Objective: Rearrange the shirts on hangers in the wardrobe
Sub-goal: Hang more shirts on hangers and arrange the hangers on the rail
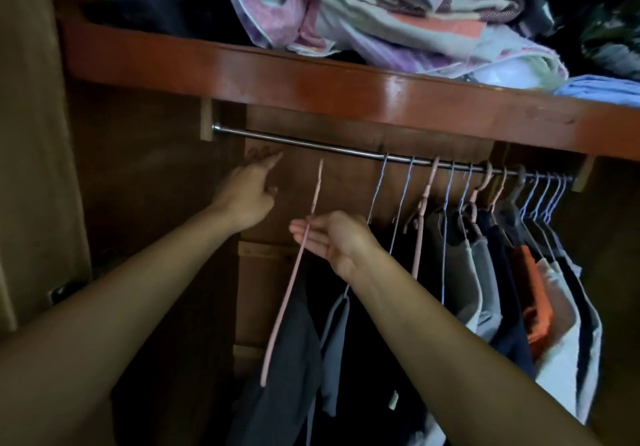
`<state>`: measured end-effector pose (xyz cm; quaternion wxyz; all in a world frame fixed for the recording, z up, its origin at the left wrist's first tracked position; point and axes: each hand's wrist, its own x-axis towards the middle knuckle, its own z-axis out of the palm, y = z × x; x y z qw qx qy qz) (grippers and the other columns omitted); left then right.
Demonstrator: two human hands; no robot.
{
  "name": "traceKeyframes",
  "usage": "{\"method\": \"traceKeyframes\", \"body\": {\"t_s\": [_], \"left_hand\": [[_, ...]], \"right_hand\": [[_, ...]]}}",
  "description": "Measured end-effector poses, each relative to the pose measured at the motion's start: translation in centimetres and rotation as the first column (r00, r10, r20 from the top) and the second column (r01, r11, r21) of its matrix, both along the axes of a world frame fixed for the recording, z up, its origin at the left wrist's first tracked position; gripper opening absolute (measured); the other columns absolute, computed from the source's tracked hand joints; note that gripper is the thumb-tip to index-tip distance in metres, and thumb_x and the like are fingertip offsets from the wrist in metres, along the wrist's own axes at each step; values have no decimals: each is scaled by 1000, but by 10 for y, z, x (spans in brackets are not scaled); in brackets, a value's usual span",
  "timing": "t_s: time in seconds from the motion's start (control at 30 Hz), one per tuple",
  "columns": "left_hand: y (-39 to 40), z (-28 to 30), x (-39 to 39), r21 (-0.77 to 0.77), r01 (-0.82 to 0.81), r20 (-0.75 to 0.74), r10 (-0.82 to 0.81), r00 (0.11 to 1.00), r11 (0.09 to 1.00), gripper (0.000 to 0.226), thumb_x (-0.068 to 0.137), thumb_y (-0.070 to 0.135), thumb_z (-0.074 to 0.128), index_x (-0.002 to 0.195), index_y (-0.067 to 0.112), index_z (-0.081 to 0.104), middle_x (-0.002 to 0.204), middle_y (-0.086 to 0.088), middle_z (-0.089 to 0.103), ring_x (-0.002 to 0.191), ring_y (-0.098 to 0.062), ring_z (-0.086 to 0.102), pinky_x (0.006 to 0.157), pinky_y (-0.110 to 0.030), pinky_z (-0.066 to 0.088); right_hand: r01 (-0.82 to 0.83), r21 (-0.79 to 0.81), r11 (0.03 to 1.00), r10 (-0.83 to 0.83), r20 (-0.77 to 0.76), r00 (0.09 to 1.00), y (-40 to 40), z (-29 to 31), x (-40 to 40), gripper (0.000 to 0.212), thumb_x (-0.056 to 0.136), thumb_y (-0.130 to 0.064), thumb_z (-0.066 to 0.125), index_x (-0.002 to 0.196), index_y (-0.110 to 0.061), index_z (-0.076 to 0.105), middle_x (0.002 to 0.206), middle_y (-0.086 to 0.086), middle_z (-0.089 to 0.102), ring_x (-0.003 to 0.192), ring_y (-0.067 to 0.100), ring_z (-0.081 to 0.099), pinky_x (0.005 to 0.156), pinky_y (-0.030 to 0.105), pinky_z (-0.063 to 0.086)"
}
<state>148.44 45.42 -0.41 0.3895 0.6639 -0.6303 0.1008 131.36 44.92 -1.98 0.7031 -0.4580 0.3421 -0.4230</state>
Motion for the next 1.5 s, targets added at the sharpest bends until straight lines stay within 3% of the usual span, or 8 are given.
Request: {"method": "traceKeyframes", "body": {"t_s": [0.17, 0.43, 0.67, 0.83, 1.07, 1.3, 1.4, 1.5], "left_hand": [[-28, 1, 8, 30, -42, 233, 34, 972, 999, 86, 91, 14, 61, 157, 22, 7, 166, 0, 0, 151, -18, -6, 121, -42, 12], [-68, 4, 6, 97, -67, 320, 33, 947, 993, 99, 81, 13, 64, 157, 24, 2, 165, -1, -7, 151, -22, -11, 120, -42, 4], [-86, 2, 13, 94, -78, 315, 45, 948, 993, 95, 85, 23, 64, 157, 26, 3, 166, 0, -2, 151, -20, -8, 121, -41, 4], [-88, 1, 14, 66, -72, 312, 48, 949, 995, 91, 88, 29, 63, 157, 26, 4, 166, 0, -2, 151, -21, -8, 120, -42, 5], [-81, 2, 5, 79, -52, 251, 30, 968, 996, 89, 90, 27, 63, 157, 24, 5, 166, 0, -2, 151, -20, -7, 120, -40, 6], [-53, 6, -16, 26, 44, 135, -47, 990, 999, 80, 91, 27, 65, 156, 23, 19, 163, -1, 20, 149, -21, 17, 117, -31, 18], [-32, 12, -27, 72, 72, 55, -77, 996, 995, 63, 91, 31, 65, 148, 28, 40, 143, -5, 53, 127, -25, 52, 101, -28, 38], [-14, 16, -37, 230, 148, -78, -133, 988, 962, 51, 90, 36, 67, 138, 28, 52, 128, -3, 62, 111, -19, 60, 91, -24, 41]], "right_hand": [[85, -57, 995, -82, 62, 995, -28, 12, 4, 12, 99, 8, 42, 99, 9, 53, 73, 20, 67, 49, 17, 69, 44, 23, 54], [142, -198, 970, -143, 7, 990, -68, 36, 4, 26, 104, 1, 36, 83, -6, 49, 78, 9, 62, 63, 11, 59, 51, 16, 53], [235, -166, 958, -240, -13, 971, -104, 29, 3, 19, 104, 0, 38, 114, 3, 53, 112, 23, 67, 48, 6, 63, 40, 17, 50], [297, -175, 939, -307, -28, 951, -117, 13, -2, 30, 101, 5, 41, 129, 13, 46, 78, 16, 66, 43, 9, 65, 40, 20, 50], [235, -166, 958, -252, -90, 964, -114, 4, -13, 36, 100, 6, 41, 136, 9, 40, 79, 17, 65, 56, 19, 68, 42, 24, 53], [110, -202, 973, -161, -260, 952, -98, 12, -34, 16, 102, -4, 46, 105, 0, 61, 94, 18, 70, 70, 20, 69, 50, 23, 57], [52, -272, 961, -162, -400, 902, -83, 13, -53, 17, 99, -6, 49, 89, -8, 63, 88, 12, 71, 71, 19, 70, 54, 23, 59], [0, -378, 926, -214, -522, 826, -61, 14, -76, 15, 93, -3, 58, 87, -13, 68, 82, 5, 72, 68, 15, 69, 54, 22, 56]]}}
